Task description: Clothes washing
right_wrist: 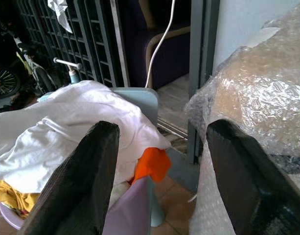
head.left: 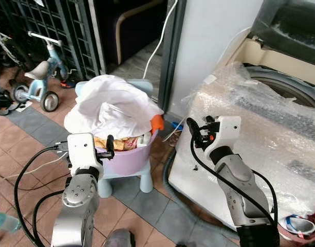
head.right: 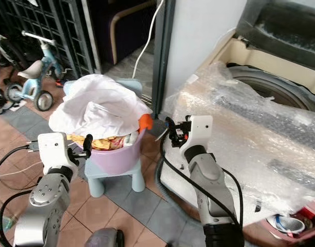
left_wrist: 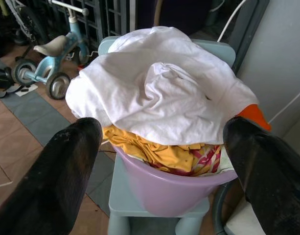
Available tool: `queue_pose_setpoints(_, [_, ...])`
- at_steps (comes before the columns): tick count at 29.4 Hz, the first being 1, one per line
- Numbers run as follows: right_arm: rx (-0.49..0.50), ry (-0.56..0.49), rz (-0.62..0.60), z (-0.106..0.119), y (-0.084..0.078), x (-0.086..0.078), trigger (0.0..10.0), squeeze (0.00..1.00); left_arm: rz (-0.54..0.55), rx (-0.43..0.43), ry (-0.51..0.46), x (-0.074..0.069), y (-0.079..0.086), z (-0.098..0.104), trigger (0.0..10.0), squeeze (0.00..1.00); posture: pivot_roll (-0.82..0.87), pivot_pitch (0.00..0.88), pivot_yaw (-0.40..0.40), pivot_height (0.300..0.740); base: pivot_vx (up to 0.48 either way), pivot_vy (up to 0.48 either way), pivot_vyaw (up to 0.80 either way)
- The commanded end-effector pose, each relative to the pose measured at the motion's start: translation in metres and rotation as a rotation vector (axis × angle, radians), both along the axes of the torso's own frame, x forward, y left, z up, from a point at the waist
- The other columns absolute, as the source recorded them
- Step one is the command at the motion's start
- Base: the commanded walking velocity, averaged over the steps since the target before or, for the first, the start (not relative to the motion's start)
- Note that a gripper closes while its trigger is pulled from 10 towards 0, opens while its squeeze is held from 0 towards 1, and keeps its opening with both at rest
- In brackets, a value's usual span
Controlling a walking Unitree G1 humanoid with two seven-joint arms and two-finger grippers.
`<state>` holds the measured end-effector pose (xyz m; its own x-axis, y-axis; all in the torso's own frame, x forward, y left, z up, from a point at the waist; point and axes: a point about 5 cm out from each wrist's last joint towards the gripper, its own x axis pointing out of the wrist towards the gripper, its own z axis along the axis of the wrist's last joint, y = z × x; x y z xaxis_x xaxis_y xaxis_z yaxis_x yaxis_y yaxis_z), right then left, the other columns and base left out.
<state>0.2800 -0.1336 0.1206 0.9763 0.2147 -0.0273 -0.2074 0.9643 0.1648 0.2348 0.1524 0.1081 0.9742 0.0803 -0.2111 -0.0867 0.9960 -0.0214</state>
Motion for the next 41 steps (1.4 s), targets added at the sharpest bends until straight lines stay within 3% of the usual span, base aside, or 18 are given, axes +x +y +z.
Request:
queue_pose_setpoints(1, [0.021,-0.007,-0.012,0.003,-0.001,0.001,10.0,0.00,-0.001,0.003,-0.010,0.000,0.002,0.004,10.0,0.00,0.02,0.001,-0.033,0.740,0.000,0.480,0.80])
queue_pose_setpoints(11, [0.027,0.022,-0.088,0.000,-0.012,0.003,10.0,0.00,0.031,0.037,-0.037,0.003,0.005,0.007,10.0,0.00,0.01,0.000,-0.031,0.740,0.000,0.469,0.47])
queue_pose_setpoints(12, [-0.055,0.023,-0.106,-0.001,-0.013,0.004,10.0,0.00,0.025,0.042,-0.043,0.005,0.003,0.007,10.0,0.00,0.01,0.000,-0.031,0.740,0.000,0.000,0.00])
queue_pose_setpoints(13, [-0.055,0.023,-0.106,-0.001,-0.013,0.004,10.0,0.00,0.025,0.042,-0.043,0.005,0.003,0.007,10.0,0.00,0.01,0.000,-0.031,0.740,0.000,0.000,0.00])
queue_pose_setpoints(14, [-0.117,0.018,-0.112,-0.002,-0.013,0.005,10.0,0.00,0.018,0.051,-0.041,0.005,0.003,0.007,10.0,0.00,0.01,0.000,-0.031,0.740,0.000,0.000,0.00])
queue_pose_setpoints(17, [-0.073,0.045,-0.110,-0.005,-0.011,0.002,10.0,0.00,-0.004,0.030,-0.012,0.005,0.002,0.005,10.0,0.00,0.01,0.000,-0.032,0.740,0.000,0.000,0.00])
queue_pose_setpoints(18, [-0.092,0.041,-0.107,-0.005,-0.012,0.002,10.0,0.23,0.002,0.038,-0.001,0.004,0.003,0.004,10.0,0.00,0.01,0.000,-0.032,0.740,0.000,0.000,0.00])
queue_pose_setpoints(19, [-0.092,0.041,-0.107,-0.005,-0.012,0.002,10.0,0.23,0.002,0.038,-0.001,0.004,0.003,0.004,10.0,0.00,0.01,0.000,-0.032,0.740,0.000,0.000,0.00])
queue_pose_setpoints(20, [-0.085,0.051,-0.095,-0.006,-0.011,0.001,10.0,1.00,0.002,0.027,0.016,0.003,0.003,0.002,10.0,0.00,0.01,0.000,-0.032,0.740,0.000,0.000,0.00])
queue_pose_setpoints(21, [-0.081,0.059,-0.084,-0.006,-0.011,0.001,10.0,1.00,0.000,0.020,0.026,0.002,0.004,0.001,10.0,0.22,0.01,0.000,-0.032,0.740,0.000,0.000,0.00])
queue_pose_setpoints(23, [-0.095,0.066,-0.063,-0.007,-0.010,0.000,10.0,1.00,-0.020,0.023,0.054,0.000,0.004,-0.002,10.0,0.20,0.01,0.000,-0.031,0.740,0.000,0.000,0.00])
queue_pose_setpoints(24, [-0.100,0.065,-0.056,-0.008,-0.009,0.000,10.0,1.00,-0.021,0.012,0.062,0.000,0.004,-0.003,10.0,0.00,0.01,0.000,-0.031,0.740,0.000,0.000,0.00])
queue_pose_setpoints(25, [-0.102,0.065,-0.052,-0.008,-0.009,-0.001,10.0,1.00,-0.021,0.003,0.067,-0.001,0.004,-0.004,10.0,0.00,0.01,0.000,-0.031,0.740,0.000,0.000,0.00])
queue_pose_setpoints(26, [-0.110,0.066,-0.034,-0.009,-0.006,-0.001,10.0,0.00,-0.016,0.005,0.067,-0.001,0.005,-0.004,10.0,0.00,0.01,0.000,-0.033,0.740,0.334,0.000,0.00])
queue_pose_setpoints(35, [-0.106,0.077,0.014,-0.010,0.000,-0.002,10.0,0.00,-0.005,-0.001,0.077,0.000,0.008,-0.003,10.0,0.00,0.01,0.001,-0.033,0.740,0.407,0.000,0.00])
queue_pose_setpoints(36, [-0.109,0.083,0.030,-0.011,0.001,-0.002,10.0,0.24,-0.005,-0.003,0.078,0.000,0.008,-0.003,10.0,0.00,0.01,0.001,-0.033,0.740,0.480,0.000,0.00])
queue_pose_setpoints(38, [-0.123,0.094,0.049,-0.013,0.002,-0.003,10.0,1.00,-0.006,-0.006,0.080,0.000,0.008,-0.003,10.0,0.00,0.01,0.001,-0.032,0.740,0.474,0.000,0.00])
queue_pose_setpoints(41, [-0.135,0.105,0.055,-0.016,0.003,-0.003,10.0,1.00,-0.008,-0.008,0.081,0.000,0.007,-0.002,10.0,0.00,0.01,0.001,-0.032,0.740,0.469,0.000,0.00])
